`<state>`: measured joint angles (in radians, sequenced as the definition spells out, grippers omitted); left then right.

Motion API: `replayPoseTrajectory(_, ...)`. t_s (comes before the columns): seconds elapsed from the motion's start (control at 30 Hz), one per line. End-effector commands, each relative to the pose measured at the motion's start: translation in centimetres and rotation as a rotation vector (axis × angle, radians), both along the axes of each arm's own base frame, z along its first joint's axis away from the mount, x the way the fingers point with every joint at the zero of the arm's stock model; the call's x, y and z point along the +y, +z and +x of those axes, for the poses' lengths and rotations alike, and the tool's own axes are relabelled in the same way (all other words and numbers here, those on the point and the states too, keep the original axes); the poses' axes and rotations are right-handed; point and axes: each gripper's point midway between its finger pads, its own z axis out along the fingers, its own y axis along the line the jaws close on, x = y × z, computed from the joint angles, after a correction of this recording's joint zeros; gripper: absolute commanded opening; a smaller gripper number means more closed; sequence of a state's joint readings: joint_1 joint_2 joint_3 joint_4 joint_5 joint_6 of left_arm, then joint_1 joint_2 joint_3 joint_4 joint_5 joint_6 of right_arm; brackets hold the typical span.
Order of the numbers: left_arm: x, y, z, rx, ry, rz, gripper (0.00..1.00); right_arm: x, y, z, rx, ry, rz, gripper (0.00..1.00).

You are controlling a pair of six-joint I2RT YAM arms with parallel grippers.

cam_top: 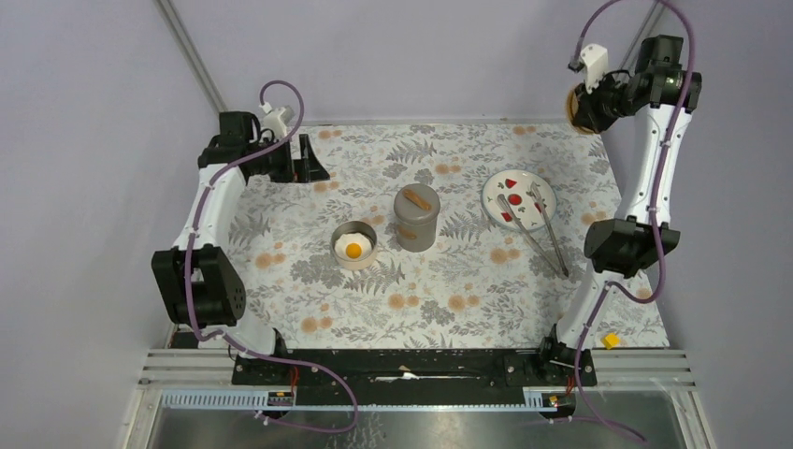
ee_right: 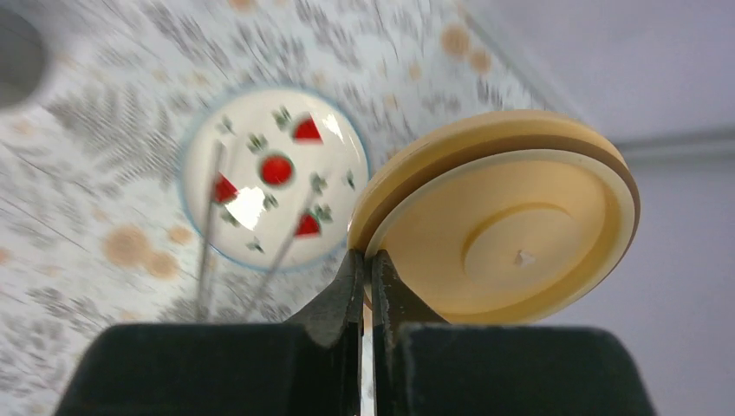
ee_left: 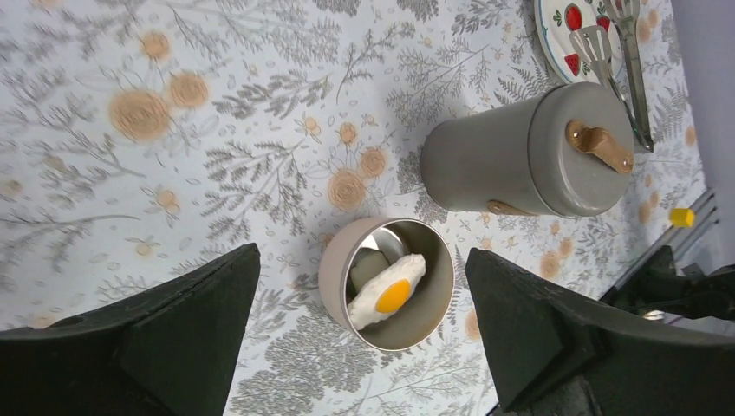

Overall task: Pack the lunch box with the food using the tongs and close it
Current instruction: Pick up the box lid from the center of the board, then adjust the box lid.

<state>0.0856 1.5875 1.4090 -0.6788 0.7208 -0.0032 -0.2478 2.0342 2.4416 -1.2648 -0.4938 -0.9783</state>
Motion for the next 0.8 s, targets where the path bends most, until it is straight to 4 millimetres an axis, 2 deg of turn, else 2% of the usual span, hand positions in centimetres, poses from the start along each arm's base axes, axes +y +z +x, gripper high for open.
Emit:
replayPoseTrajectory(0.0, 0.8, 4.6, 0.5, -0.163, -0.051, 0.091, 0.99, 8.0, 5.9, -4.8, 0.018, 0.113, 0.316, 0.00)
replayPoseTrajectory(0.17, 1.5, 9.3, 0.5, -0.323, -0.037, 0.164, 0.99, 14.5, 10.0, -8.1, 0.015, 0.263, 0.516, 0.00)
replayPoseTrajectory(0.33, 0.8, 13.8, -1.5, -0.530, -0.116, 0.203, 0.99, 20.6, 13.2, -11.6, 0.081, 0.450, 0.728, 0.00)
replayPoseTrajectory(0.53, -0.1, 17.3, -5.0, -0.817, -0.237, 0.297, 0.99, 27.8, 13.7, -17.3, 0.199, 0.694, 0.792, 0.00)
replayPoseTrajectory(0.67, -2.3, 17.9, -6.8, -0.936, -0.407, 0.244, 0.99, 30.6, 14.3, -21.3, 0.290, 0.830, 0.859, 0.00)
replayPoseTrajectory(0.77, -3.9, 19.0, -7.9, -1.051, -0.510, 0.239, 0.99, 31.3, 15.0, -22.8, 0.346, 0.889, 0.931, 0.00)
